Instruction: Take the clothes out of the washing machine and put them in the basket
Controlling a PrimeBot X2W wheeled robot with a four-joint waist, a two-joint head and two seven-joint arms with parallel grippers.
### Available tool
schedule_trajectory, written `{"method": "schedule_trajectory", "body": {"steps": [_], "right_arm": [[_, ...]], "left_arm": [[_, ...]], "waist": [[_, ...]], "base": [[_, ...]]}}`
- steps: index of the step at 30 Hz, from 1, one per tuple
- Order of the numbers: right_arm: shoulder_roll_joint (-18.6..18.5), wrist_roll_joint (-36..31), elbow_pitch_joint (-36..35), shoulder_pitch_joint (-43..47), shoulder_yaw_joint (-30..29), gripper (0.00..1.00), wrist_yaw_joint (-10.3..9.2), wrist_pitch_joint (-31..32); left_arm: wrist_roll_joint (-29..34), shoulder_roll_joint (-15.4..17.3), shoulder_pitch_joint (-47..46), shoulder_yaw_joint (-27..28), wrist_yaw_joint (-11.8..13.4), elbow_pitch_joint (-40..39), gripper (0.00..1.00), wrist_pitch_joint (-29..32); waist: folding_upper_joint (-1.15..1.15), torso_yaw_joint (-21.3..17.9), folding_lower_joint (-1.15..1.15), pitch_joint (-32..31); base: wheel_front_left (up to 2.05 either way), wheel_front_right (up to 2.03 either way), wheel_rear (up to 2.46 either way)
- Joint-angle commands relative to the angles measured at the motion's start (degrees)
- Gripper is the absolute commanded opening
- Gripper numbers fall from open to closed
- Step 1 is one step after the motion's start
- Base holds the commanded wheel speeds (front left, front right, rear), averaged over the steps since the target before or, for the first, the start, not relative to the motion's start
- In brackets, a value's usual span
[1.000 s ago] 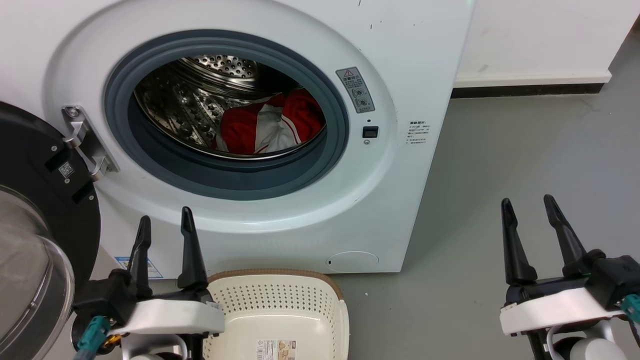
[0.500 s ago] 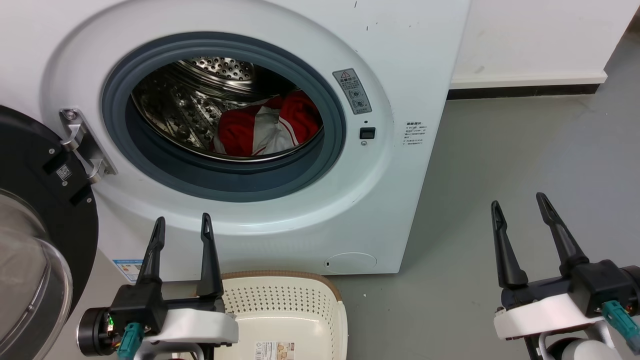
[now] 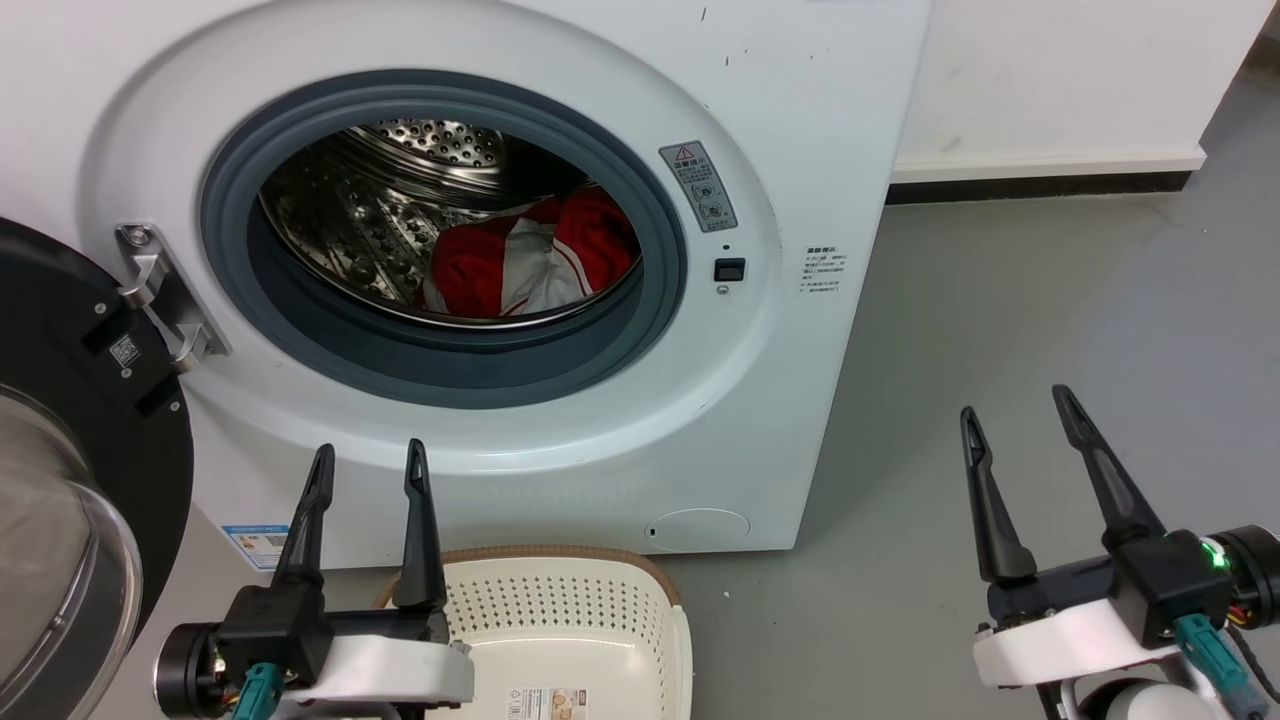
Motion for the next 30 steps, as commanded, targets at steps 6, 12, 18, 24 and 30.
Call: {"method": "schedule_trajectory", "body": {"steps": [6,12,18,24,30], "right_arm": [[0.1,-0.3,0.6,1.2,-0.6,1.00,-0.04,-1.0],[0.1,-1.4,1.8,1.3,-0.9,1.00,-0.04,-1.4],[0.1,-0.7,2.2,0.8,-1.3,1.00,-0.04,-1.4],[0.1,0.3,1.8,0.4,-1.8,1.00,-0.04,-1.4],[0.1,0.7,1.7,0.7,-1.8,1.00,-0.04,-1.4]], "left_arm": [[2.8,-1.2,1.0,2.3,-3.1,0.0,1.00,-1.0],[5.2,-1.8,1.1,3.4,-4.6,0.2,1.00,-1.5],[5.6,-2.1,0.9,3.9,-5.1,0.7,1.00,-1.4],[5.4,-2.2,0.5,4.2,-5.5,1.1,1.00,-1.4],[5.1,-2.2,0.8,4.2,-5.6,1.1,1.00,-1.4]], "waist": [[0.00,-0.3,0.00,0.0],[0.00,-0.5,0.00,0.1],[0.00,-0.5,0.00,0.3],[0.00,-0.4,0.00,0.5],[0.00,-0.5,0.00,0.6]], "base": [[0.00,0.00,0.00],[0.00,0.00,0.00],[0.00,0.00,0.00],[0.00,0.00,0.00],[0.00,0.00,0.00]]}}
